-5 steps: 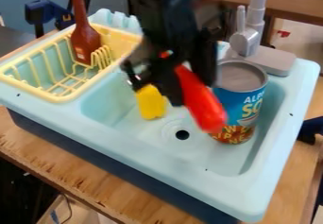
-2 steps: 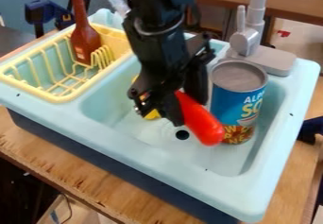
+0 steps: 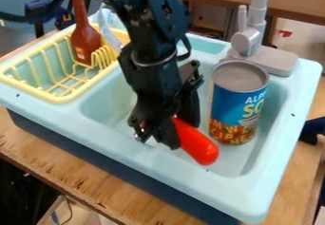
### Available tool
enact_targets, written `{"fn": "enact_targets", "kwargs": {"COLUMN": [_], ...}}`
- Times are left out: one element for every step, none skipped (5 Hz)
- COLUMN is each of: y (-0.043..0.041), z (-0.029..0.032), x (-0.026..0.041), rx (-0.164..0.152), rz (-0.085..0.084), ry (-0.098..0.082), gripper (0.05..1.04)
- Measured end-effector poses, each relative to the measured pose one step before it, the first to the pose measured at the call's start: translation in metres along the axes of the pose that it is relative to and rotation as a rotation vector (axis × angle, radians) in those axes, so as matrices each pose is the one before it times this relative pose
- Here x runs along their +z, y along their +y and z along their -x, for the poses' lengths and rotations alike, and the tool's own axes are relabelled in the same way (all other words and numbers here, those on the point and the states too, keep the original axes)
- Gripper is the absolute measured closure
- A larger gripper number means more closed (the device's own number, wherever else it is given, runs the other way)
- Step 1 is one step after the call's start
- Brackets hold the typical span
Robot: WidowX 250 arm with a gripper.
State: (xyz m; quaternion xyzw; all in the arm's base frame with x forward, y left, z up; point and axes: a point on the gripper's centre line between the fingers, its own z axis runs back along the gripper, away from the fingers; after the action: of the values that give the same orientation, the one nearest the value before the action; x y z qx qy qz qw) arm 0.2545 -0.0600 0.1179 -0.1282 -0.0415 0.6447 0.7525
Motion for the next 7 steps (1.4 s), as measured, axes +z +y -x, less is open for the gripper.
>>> {"fn": "enact_targets", "kwargs": {"y": [0.00687, 0.00244, -0.00035, -0.0021, -0.00483, 0.00032, -0.00518], "z": [0.00015, 0.0016, 0.00377, 0.00047, 0.00042, -0.00292, -0.00505], "x": [-0.00954, -0.0023, -0.00136, 0.0004, 0.0005, 0.00402, 0.0173], "rx": [0.0368, 0.0268, -0.0382, -0.047, -0.0358, -0.0515, -0.0604], "rz": [-0.0662, -0.0107, 0.0008, -0.0018, -0.0323, -0.0402, -0.0448], "ry": [-0.0014, 0.0118, 0.0268, 0.0357, 0.0039, -0.0196, -0.0412], "gripper": [0.546, 0.546, 0.532, 0.447, 0.172, 0.079, 0.083]}}
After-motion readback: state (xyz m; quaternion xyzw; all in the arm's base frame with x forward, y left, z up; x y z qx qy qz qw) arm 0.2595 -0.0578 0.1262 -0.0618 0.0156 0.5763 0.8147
